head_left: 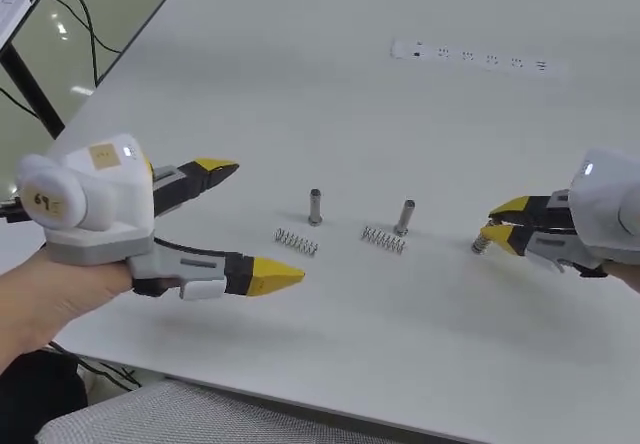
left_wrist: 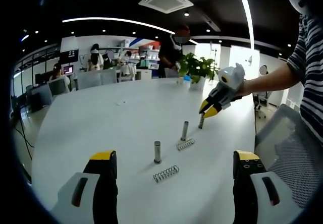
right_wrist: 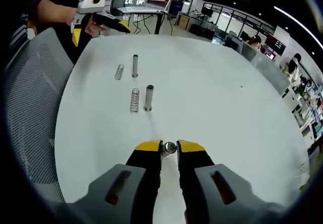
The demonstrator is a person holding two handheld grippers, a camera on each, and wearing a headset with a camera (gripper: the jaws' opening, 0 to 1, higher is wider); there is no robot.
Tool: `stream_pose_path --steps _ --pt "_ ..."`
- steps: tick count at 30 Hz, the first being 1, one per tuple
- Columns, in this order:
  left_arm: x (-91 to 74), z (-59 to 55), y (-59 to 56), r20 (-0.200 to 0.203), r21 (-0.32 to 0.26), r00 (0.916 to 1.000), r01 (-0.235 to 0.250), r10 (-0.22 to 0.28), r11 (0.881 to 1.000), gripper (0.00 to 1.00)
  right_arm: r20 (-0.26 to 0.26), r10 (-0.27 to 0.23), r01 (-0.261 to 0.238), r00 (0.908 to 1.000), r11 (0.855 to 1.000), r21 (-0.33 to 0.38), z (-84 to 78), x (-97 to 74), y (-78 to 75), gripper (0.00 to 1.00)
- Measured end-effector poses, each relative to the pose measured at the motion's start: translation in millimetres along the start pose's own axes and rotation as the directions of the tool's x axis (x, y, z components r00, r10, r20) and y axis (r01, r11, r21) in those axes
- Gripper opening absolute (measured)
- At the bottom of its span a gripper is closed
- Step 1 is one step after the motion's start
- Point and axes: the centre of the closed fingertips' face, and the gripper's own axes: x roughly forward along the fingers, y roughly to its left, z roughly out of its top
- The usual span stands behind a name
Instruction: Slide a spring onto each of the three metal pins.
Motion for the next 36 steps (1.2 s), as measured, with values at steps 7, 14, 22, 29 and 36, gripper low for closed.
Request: stream_pose_path --steps 7,14,22,29,36 --pt "1.2 0.4 -1.2 -0.001 0.000 1.0000 0.004 -0.004 1.000 0.95 0.025 -0.018 0.016 0.9995 0.998 0.061 1.5 -4.5 -4.3 0.18" --pt "3.2 1.9 -2.9 0.000 0.003 0.9999 0.011 -0.011 1.000 0.95 0.122 -0.048 0.019 0.9914 0.972 0.233 14.5 -13.8 -6.6 0.22" --pt "2.1 4.5 -0.1 0.006 0.005 0.9999 0.013 -0.013 1.000 0.95 0.206 -0.084 -0.001 0.9749 0.925 0.380 20.4 -26.2 -7.2 0.26" --pt "2.4 4.4 1.8 0.004 0.006 0.9999 0.016 -0.016 1.000 0.96 0.232 -0.078 -0.026 0.9696 0.908 0.417 23.9 -32.1 1.6 0.28" --pt "3.4 2.9 1.1 0.002 0.005 0.9998 0.020 -0.020 1.000 0.95 0.264 -0.078 -0.047 0.9614 0.899 0.435 31.6 -40.0 9.1 0.27"
